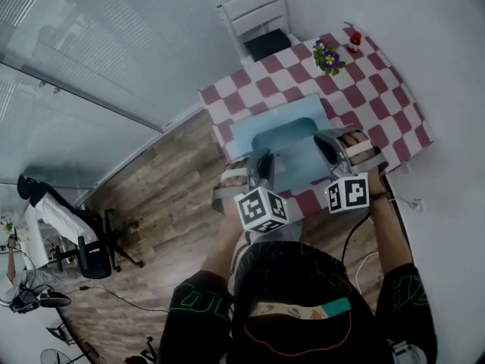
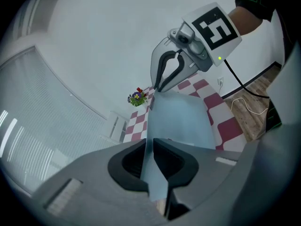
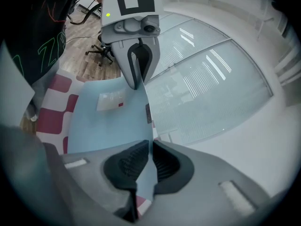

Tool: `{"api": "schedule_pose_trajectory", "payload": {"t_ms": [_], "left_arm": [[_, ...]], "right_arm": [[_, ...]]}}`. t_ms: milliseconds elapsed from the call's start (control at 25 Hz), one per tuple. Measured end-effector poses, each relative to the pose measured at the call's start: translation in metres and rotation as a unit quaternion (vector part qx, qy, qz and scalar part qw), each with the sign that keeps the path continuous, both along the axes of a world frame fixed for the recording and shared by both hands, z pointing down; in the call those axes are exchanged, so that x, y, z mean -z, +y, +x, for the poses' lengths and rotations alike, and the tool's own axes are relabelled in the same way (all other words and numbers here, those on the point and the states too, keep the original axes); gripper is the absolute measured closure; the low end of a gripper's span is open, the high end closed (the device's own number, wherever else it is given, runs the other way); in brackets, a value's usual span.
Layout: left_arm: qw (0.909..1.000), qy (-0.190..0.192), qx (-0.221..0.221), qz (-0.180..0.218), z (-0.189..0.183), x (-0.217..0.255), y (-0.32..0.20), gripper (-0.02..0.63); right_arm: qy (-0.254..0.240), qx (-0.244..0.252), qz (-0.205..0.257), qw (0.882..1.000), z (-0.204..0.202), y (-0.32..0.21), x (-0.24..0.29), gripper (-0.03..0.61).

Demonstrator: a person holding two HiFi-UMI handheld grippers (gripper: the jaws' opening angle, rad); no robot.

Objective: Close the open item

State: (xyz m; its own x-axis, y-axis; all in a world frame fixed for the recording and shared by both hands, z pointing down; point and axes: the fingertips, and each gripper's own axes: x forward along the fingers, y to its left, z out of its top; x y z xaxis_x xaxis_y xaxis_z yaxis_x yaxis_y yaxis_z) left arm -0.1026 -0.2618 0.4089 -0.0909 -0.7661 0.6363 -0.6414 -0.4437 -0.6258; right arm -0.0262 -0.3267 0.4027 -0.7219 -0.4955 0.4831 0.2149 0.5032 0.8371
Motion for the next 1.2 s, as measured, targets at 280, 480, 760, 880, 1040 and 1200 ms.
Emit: {"api": "schedule_pose_trajectory", "payload": {"t_ms": [280, 480, 760, 880, 1040, 1200], "left_arm": [[0.9991, 0.037, 0.015, -0.013, -0.025, -0.025, -0.024, 0.568], [0.9972, 0.071, 0.004, -0.026, -0.028, -0.039, -0.037, 0.562], [0.9964, 0.078, 0.018, -0.03, -0.047, -0.048, -0.046, 0.558], [0.9952, 0.084, 0.027, -0.043, -0.054, -0.057, -0.052, 0.557], [0.9938, 0.083, 0.035, -0.065, -0.06, -0.068, -0.061, 0.553], [0.9921, 0.083, 0.04, -0.085, -0.067, -0.075, -0.071, 0.549]], "right_arm": [[0.051, 0.01, -0.013, 0.999, -0.027, -0.025, -0.022, 0.549], [0.098, 0.028, -0.013, 0.995, -0.026, -0.034, -0.036, 0.549], [0.114, 0.036, -0.026, 0.993, -0.05, -0.046, -0.044, 0.549], [0.119, 0.043, -0.034, 0.991, -0.058, -0.053, -0.055, 0.549], [0.124, 0.049, -0.049, 0.99, -0.065, -0.064, -0.068, 0.548], [0.128, 0.059, -0.062, 0.988, -0.075, -0.076, -0.079, 0.546]]}}
